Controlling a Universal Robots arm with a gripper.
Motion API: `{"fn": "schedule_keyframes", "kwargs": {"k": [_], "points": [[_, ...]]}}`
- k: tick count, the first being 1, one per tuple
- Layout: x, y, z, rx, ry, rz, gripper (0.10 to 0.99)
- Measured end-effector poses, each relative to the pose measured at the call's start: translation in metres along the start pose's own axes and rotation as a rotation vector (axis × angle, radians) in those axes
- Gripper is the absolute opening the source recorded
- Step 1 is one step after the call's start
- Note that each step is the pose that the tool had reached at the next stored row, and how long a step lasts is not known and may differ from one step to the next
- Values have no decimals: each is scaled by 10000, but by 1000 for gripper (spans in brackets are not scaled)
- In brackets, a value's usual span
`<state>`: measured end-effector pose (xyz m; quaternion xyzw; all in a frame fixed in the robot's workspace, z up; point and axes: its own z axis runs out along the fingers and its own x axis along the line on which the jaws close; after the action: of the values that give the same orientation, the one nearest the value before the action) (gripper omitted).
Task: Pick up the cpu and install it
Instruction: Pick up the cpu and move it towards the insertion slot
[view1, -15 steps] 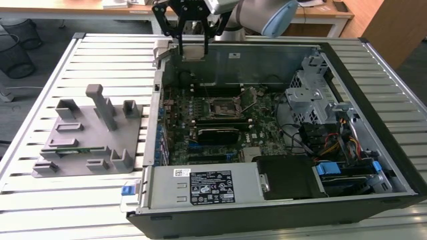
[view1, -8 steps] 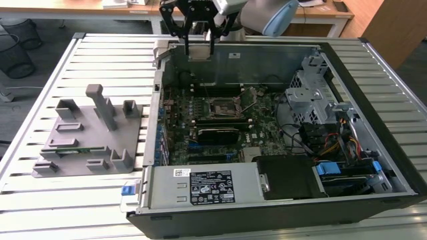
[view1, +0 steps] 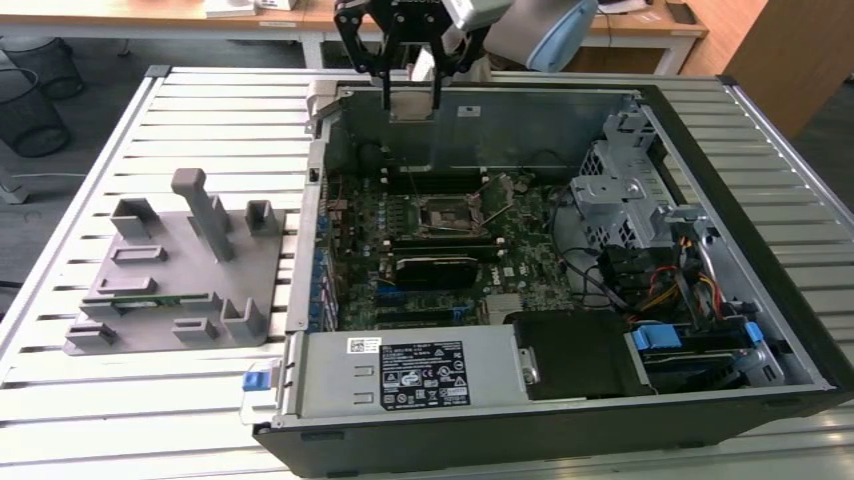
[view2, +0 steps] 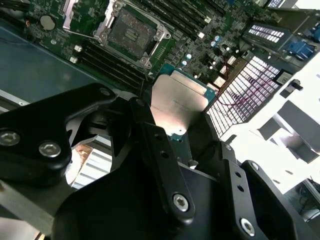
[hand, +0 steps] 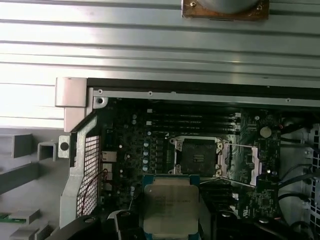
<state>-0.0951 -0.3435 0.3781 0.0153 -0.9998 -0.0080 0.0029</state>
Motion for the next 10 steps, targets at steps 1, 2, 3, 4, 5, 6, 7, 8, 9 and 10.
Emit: {"fn": "schedule_keyframes", "kwargs": {"k": [1, 2, 3, 4, 5, 6, 7, 8, 9, 10], "points": [[-8, 4, 1, 0, 0, 0, 533], [-17, 7, 2, 1, 1, 0, 533], [-26, 10, 3, 1, 1, 0, 533], [-35, 11, 4, 1, 1, 0, 533], [-45, 11, 3, 1, 1, 0, 533], [-53, 11, 3, 1, 1, 0, 533], [-65, 11, 4, 0, 0, 1, 533], [-79, 10, 4, 0, 0, 0, 533], [-90, 10, 4, 1, 1, 0, 533], [-97, 10, 4, 1, 1, 0, 533]]}}
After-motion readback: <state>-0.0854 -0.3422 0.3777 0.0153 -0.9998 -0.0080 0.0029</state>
